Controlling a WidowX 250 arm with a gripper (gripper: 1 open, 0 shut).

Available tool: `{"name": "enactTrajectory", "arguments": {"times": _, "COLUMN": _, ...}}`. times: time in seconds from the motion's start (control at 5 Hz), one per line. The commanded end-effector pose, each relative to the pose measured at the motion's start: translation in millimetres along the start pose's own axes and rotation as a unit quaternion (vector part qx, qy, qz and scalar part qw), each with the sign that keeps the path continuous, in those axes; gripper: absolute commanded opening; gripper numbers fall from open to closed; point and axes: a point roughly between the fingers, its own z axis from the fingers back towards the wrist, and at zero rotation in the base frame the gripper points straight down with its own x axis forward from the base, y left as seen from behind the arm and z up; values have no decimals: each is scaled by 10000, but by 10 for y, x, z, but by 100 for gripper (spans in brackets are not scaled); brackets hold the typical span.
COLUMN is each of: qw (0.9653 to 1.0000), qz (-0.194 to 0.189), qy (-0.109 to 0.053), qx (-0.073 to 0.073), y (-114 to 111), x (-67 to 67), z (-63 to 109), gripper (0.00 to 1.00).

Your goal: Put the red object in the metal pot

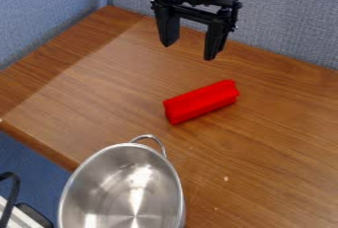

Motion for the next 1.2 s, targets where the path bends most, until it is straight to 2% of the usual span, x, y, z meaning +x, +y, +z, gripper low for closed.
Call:
{"name": "enactTrajectory", "arguments": {"times": 0.0, "qw": 10000, "qz": -7, "qy": 98, "qx": 4, "y": -4, "x": -10, "z": -67, "gripper": 100}}
{"name": "enactTrajectory", "arguments": {"times": 0.4, "qw": 9994, "qz": -156, "qy": 303, "qx": 12, "y": -18, "x": -20, "z": -235, "gripper": 100}}
{"name": "enactTrajectory", "arguments": {"times": 0.6, "qw": 9981, "qz": -485, "qy": 370, "qx": 22, "y": -33, "x": -4, "z": -319, "gripper": 100}}
{"name": "enactTrajectory", "arguments": {"times": 0.8, "qw": 9953, "qz": -860, "qy": 432, "qx": 55, "y": -50, "x": 11, "z": -403, "gripper": 100}}
{"name": "enactTrajectory", "arguments": {"times": 1.0, "qw": 9805, "qz": -1922, "qy": 390, "qx": 95, "y": -115, "x": 77, "z": -496, "gripper": 100}}
